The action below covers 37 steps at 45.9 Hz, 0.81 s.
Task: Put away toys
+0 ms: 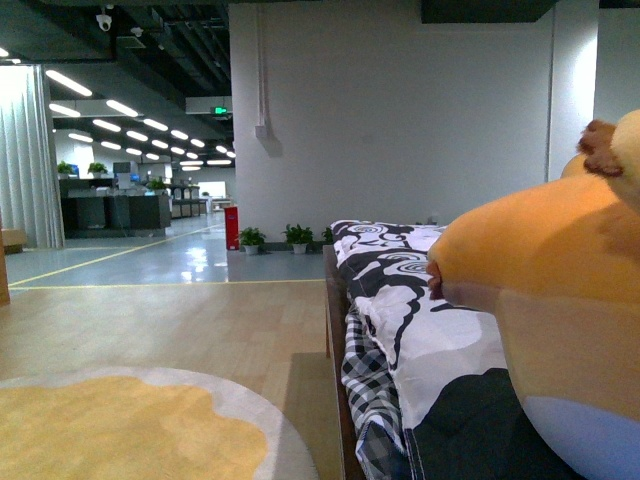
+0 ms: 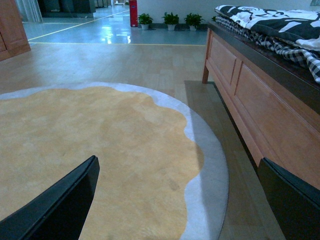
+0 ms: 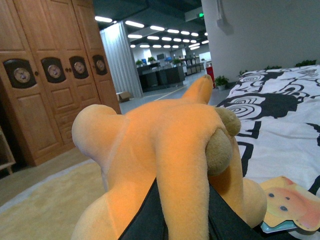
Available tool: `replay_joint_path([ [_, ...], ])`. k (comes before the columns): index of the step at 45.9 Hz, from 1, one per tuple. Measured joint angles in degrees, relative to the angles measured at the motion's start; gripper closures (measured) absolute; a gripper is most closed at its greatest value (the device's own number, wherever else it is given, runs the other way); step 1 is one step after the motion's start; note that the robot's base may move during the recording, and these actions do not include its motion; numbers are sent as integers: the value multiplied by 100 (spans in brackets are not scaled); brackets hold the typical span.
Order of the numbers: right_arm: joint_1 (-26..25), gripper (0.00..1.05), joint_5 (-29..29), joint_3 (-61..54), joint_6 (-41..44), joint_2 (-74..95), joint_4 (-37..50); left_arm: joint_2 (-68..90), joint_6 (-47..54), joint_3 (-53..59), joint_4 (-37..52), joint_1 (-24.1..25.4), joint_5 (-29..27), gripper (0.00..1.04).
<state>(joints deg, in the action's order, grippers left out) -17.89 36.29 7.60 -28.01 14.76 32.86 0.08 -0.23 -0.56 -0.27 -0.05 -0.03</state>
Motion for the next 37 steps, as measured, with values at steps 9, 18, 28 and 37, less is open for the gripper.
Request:
replay_joint_path([
  [9, 557, 97, -494, -166, 105, -201, -313, 0, 0, 0, 0, 0, 0, 6],
  [18, 1749, 97, -1047, -334, 809, -535, -887, 0, 0, 0, 0, 0, 0, 6],
  [28, 1779, 97, -1084, -361, 981, -610, -973, 0, 0, 0, 0, 0, 0, 6],
  [37, 1779, 97, -1086, -361, 984, -612, -973, 0, -2, 0, 0, 0, 0, 6],
])
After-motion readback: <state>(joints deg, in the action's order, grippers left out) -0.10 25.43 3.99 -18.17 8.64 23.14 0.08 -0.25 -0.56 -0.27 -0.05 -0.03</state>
